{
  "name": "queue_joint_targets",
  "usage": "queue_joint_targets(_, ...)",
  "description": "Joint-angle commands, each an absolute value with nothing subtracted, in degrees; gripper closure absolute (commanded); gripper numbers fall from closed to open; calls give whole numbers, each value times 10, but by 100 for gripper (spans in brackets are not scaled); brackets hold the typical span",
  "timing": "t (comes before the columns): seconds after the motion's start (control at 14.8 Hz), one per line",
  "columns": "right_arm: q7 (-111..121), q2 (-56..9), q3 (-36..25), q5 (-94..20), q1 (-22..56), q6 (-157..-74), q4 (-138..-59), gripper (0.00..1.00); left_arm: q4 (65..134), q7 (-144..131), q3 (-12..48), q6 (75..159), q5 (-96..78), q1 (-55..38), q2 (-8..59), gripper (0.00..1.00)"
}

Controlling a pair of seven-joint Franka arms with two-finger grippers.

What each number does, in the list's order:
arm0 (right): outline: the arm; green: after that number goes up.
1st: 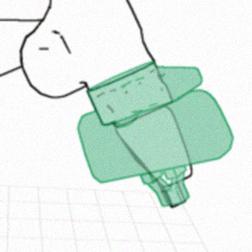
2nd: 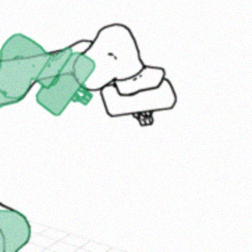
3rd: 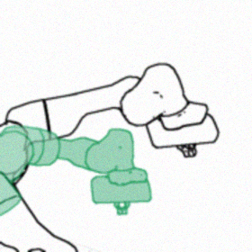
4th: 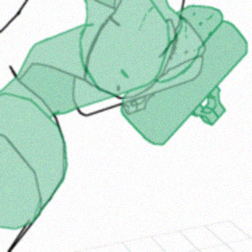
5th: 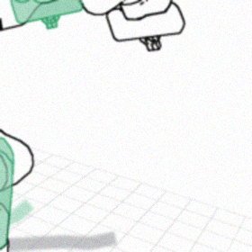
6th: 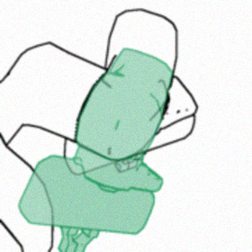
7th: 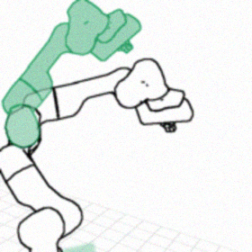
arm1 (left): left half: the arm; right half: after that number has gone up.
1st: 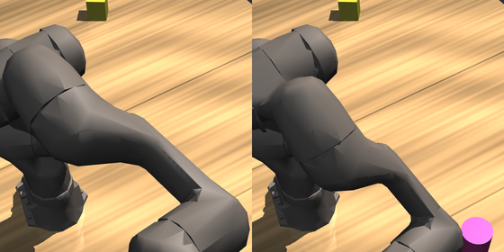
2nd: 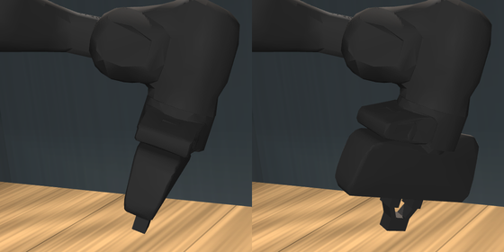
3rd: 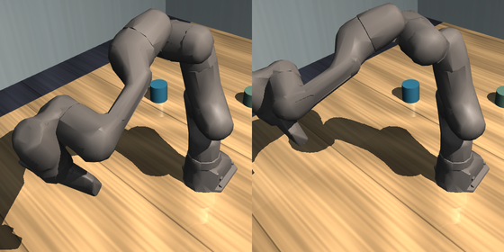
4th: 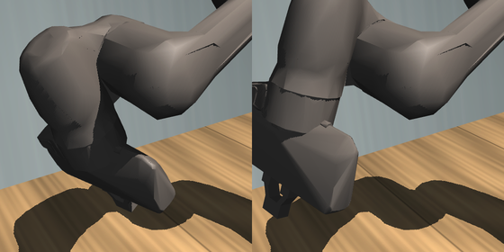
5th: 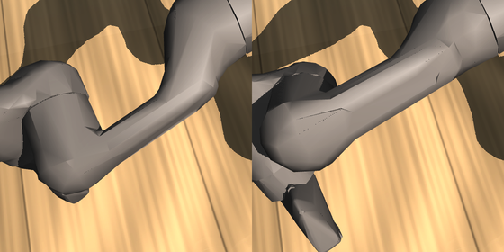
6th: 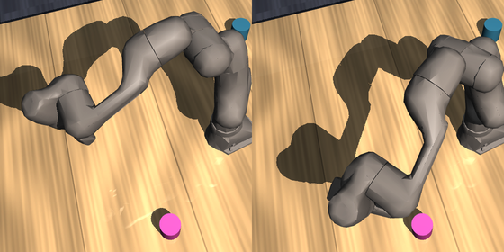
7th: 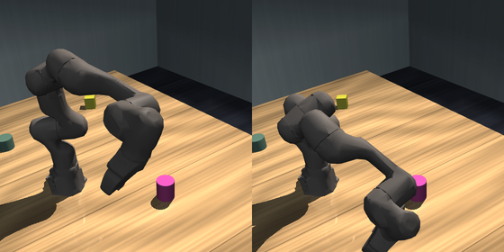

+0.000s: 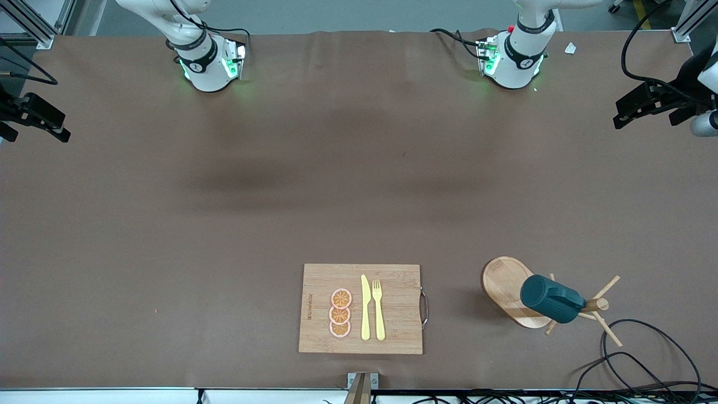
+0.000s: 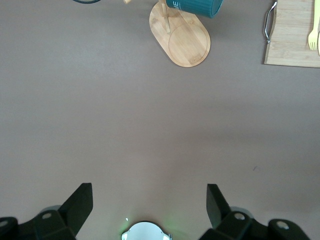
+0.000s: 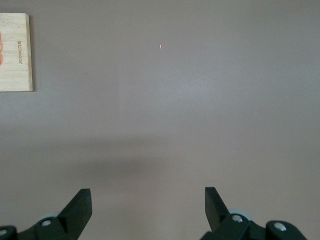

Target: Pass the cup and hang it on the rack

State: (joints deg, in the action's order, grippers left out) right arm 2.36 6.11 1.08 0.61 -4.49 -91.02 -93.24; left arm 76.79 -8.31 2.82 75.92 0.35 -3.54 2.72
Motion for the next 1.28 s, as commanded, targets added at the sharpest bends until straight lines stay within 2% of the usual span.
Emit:
queue_joint_targets(0.0, 18, 72, 11, 2, -47, -912, -938, 0, 802, -83, 26, 767, -4, -37, -2, 0)
queue_joint_targets(0.47, 19, 72, 11, 2, -47, -913, -940, 0, 867, -83, 47, 802, -4, -37, -41, 0)
queue_joint_targets(1.22, 19, 73, 11, 2, -47, -915, -940, 0, 859, -53, 40, 818, -1, -35, -35, 0)
